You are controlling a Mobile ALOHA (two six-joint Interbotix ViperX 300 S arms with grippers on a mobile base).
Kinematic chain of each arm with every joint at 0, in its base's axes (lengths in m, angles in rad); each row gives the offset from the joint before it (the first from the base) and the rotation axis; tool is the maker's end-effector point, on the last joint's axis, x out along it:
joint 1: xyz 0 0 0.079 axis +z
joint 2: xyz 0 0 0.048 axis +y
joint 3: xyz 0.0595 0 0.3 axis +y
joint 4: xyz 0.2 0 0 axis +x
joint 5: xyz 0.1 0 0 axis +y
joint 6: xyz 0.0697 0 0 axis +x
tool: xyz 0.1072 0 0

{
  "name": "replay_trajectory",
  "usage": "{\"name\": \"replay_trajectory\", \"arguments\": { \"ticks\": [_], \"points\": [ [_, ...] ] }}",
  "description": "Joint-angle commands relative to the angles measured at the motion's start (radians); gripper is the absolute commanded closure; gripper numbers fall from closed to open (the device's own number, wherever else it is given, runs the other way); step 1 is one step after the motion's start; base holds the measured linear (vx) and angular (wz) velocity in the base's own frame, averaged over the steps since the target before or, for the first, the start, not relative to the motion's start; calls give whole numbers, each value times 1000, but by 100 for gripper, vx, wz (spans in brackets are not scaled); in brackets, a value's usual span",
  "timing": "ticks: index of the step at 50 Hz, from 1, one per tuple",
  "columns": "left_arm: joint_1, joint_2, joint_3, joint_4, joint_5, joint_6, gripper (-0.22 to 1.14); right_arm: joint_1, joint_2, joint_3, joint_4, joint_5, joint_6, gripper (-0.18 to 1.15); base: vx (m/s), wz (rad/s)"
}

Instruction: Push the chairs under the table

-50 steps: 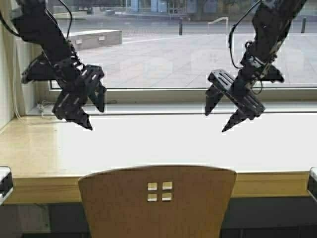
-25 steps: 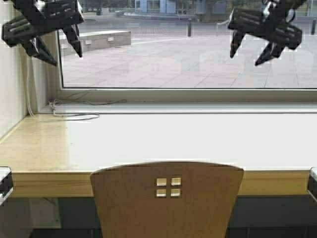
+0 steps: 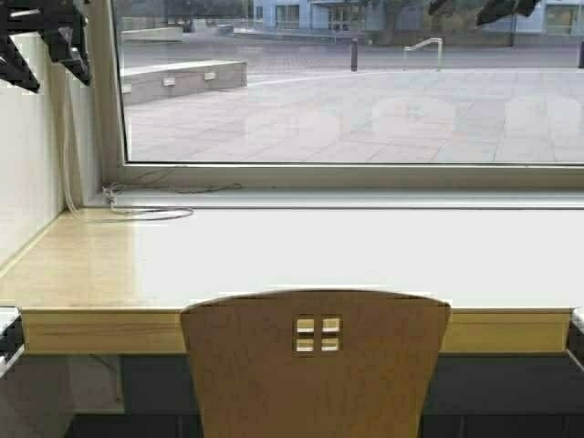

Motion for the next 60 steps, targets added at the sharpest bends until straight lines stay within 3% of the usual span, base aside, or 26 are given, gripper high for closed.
{"name": "replay_trajectory", "arguments": {
  "ticks": [1,60],
  "points": [
    [2,-74,15,5,-25,0,2,-5,-9,0,-3,-21,-2,4,-5,19],
    [2,-64,15,3,-117,-2,2,43,74,12,14,-25,8,4,-16,42]
  ]
}}
